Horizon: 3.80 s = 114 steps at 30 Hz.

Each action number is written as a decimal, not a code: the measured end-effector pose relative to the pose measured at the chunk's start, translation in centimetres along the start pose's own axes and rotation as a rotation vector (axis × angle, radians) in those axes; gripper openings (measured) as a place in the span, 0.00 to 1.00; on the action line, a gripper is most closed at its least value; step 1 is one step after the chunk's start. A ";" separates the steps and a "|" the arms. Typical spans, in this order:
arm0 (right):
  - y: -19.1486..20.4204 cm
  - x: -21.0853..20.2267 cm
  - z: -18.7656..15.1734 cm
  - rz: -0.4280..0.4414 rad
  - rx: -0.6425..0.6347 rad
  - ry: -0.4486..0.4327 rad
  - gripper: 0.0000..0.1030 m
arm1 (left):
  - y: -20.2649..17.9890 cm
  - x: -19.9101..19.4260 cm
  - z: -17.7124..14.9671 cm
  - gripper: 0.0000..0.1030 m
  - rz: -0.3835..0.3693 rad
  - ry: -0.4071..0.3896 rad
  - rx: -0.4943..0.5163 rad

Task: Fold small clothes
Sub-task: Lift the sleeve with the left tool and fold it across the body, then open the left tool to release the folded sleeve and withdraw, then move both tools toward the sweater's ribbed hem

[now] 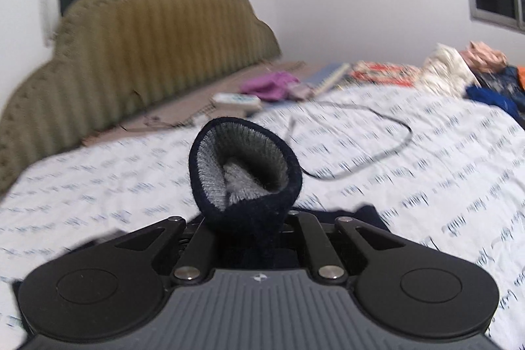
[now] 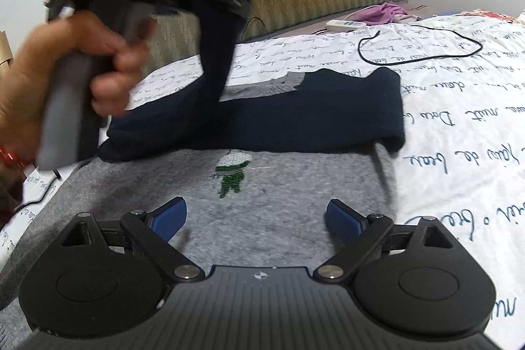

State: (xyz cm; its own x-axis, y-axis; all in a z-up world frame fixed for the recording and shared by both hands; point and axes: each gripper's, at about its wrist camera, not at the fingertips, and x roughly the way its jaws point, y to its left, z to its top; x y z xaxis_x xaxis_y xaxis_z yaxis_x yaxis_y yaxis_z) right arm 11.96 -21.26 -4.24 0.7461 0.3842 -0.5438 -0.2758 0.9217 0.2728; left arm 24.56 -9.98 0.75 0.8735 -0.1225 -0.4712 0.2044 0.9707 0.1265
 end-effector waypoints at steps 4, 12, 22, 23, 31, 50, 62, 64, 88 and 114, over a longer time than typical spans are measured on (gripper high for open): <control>-0.3 -0.1 -0.2 -0.014 0.000 0.005 0.91 | -0.9 2.5 -1.4 0.09 -0.093 0.113 -0.011; -0.6 0.1 -0.1 -0.031 -0.001 0.020 0.92 | -0.6 2.5 -3.5 0.86 -0.264 0.194 0.009; -1.8 -0.8 1.9 -0.071 -0.016 -0.034 0.92 | 7.9 -3.7 -1.7 0.86 -0.087 0.029 -0.005; -2.4 -0.7 2.6 -0.064 0.004 -0.046 0.92 | 9.0 -4.4 -1.9 0.86 -0.067 0.025 -0.011; -6.7 3.4 8.9 -0.044 0.105 -0.129 0.89 | 19.4 -6.3 -5.9 0.86 0.234 0.079 -0.053; -7.6 8.2 9.0 -0.097 0.095 -0.057 0.17 | 30.8 1.9 -7.9 0.06 0.070 0.265 -0.713; -7.2 7.4 9.1 -0.287 0.015 -0.114 0.21 | 27.4 2.6 -4.0 0.07 0.395 0.172 -0.267; -6.7 6.5 9.0 -0.281 -0.006 -0.138 0.31 | 27.7 1.5 -4.7 0.08 0.383 0.167 -0.316; -3.2 7.3 7.1 -0.274 -0.102 0.019 0.76 | 18.0 -5.4 -11.0 0.56 0.401 0.182 -0.006; 3.2 -2.6 -0.1 -0.016 -0.103 0.076 0.99 | 10.0 -18.5 -17.5 0.76 0.116 0.256 -0.128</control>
State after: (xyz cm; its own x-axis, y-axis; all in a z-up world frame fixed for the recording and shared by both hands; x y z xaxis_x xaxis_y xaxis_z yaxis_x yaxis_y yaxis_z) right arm 9.04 -19.27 -1.99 0.7039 0.3685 -0.6073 -0.3278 0.9270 0.1825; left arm 2.66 5.59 -4.53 0.7448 0.0307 -0.6666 0.0387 0.9953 0.0891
